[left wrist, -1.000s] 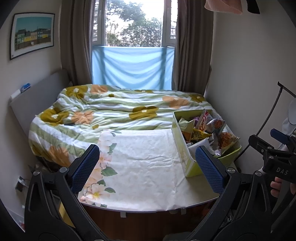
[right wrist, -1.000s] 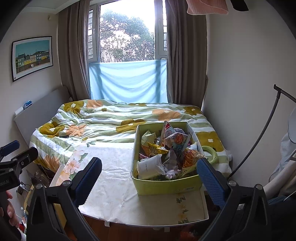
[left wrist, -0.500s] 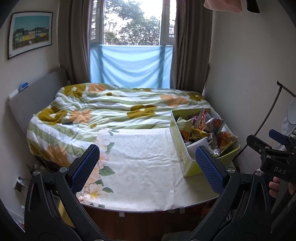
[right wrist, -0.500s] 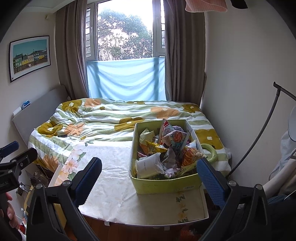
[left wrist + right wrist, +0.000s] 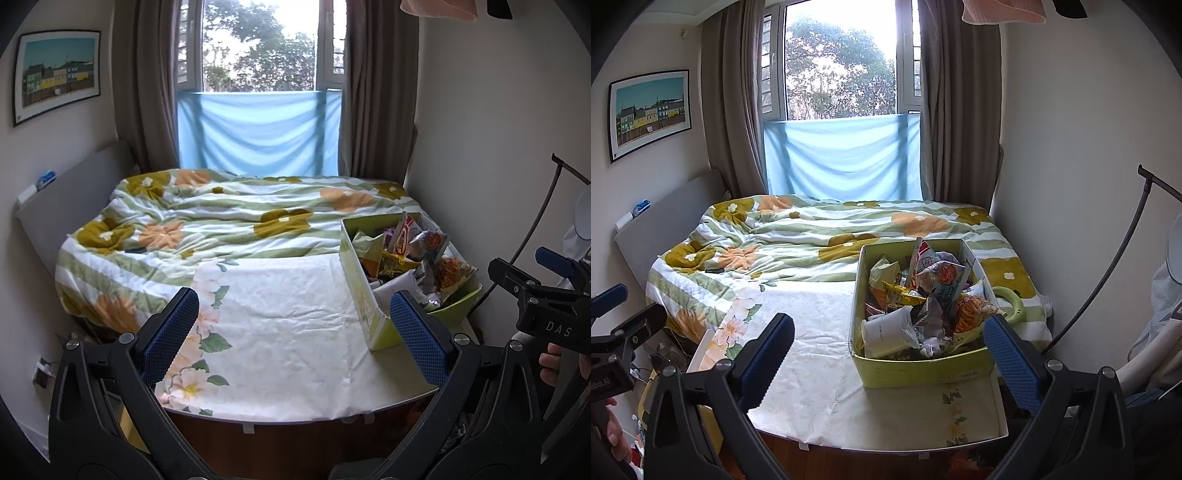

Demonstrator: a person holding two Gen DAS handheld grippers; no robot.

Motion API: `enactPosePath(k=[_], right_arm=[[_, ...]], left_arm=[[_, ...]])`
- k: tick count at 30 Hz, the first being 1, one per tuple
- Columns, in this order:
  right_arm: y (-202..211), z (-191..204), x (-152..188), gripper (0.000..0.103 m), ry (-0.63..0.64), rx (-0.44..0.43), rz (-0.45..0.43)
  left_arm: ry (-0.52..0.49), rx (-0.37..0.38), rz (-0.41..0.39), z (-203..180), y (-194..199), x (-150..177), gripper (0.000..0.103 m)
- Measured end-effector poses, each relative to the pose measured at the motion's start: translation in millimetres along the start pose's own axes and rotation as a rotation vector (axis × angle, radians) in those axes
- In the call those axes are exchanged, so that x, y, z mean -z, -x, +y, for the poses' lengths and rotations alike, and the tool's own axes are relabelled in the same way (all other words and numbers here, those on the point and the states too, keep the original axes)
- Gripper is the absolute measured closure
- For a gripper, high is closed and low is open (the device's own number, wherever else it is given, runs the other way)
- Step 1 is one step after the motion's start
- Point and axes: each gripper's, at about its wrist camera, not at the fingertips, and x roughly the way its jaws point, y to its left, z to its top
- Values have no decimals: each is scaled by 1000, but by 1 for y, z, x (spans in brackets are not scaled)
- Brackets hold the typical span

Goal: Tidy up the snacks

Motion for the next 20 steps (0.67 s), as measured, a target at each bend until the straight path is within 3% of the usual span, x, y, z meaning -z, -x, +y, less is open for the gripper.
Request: enactPosePath(k=[11, 20], right_arm=[[-1, 0, -1, 1, -1, -2, 1], [-19, -7, 0, 1, -15, -15, 30]], left_arm=[[-19, -24, -12, 1, 1, -1, 1], [-33, 6, 14, -13, -16, -2, 1]])
